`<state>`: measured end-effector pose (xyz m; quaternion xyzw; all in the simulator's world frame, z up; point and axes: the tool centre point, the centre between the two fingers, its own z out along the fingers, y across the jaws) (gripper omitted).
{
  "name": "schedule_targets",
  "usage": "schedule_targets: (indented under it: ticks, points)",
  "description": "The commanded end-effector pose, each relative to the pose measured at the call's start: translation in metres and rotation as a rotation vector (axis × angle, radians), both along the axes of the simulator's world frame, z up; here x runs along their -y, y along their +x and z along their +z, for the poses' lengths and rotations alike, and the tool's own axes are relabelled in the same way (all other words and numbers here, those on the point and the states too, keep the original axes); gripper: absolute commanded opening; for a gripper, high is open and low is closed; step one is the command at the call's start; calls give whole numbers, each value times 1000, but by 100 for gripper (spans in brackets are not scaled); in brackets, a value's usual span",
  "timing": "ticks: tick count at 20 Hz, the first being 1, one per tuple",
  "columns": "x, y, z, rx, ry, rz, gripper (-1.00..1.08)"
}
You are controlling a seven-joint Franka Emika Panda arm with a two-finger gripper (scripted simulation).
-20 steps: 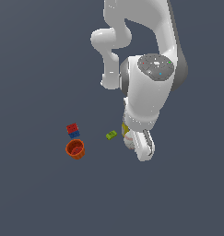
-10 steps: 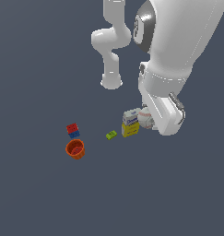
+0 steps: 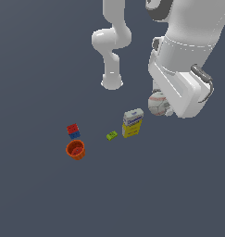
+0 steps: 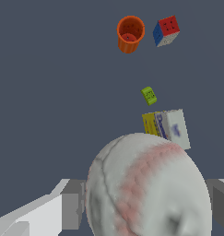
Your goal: Pick up a designated object from a clutter of objects.
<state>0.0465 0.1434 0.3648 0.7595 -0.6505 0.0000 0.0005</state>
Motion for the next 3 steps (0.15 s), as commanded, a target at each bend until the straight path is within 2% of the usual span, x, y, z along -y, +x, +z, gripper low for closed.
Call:
schedule_targets:
  ticks: [1, 3]
  points:
    - [-2, -1, 6, 1, 0, 0, -100]
    - [-2, -1, 7, 1, 0, 0, -100]
